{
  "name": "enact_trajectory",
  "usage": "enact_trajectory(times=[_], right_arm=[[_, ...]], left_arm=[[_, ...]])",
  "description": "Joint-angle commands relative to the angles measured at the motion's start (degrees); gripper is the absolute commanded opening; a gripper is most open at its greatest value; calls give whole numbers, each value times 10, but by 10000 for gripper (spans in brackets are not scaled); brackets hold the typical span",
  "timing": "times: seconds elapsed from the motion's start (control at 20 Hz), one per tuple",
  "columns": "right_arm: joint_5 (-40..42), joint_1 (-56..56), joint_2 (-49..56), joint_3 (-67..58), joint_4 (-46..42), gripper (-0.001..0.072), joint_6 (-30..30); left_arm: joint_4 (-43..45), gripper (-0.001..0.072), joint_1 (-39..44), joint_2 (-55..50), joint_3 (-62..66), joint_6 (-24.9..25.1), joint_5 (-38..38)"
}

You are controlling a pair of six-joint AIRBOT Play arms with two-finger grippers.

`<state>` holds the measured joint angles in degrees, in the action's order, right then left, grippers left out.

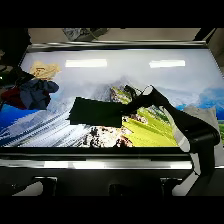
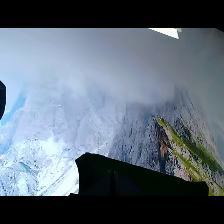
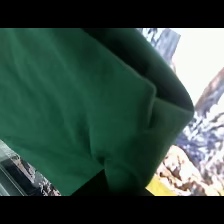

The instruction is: Fold the shirts.

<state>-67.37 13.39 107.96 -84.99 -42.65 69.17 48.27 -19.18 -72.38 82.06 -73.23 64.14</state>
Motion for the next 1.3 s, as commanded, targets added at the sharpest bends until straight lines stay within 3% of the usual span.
enact_trajectory(times=[0.0, 0.6, 0.95, 1.25], right_arm=[[-22, -18, -35, -15, 12, 39, -64], [-130, -443, -329, -18, -43, 39, -8], [-137, -645, -349, -18, -60, 39, 10], [-128, -701, -349, -18, -58, 39, 4]], left_arm=[[0, 39, 0, 0, 0, 0, 0], [0, 39, 0, 0, 0, 0, 0], [0, 39, 0, 0, 0, 13, 1], [0, 40, 0, 0, 0, 13, 9]])
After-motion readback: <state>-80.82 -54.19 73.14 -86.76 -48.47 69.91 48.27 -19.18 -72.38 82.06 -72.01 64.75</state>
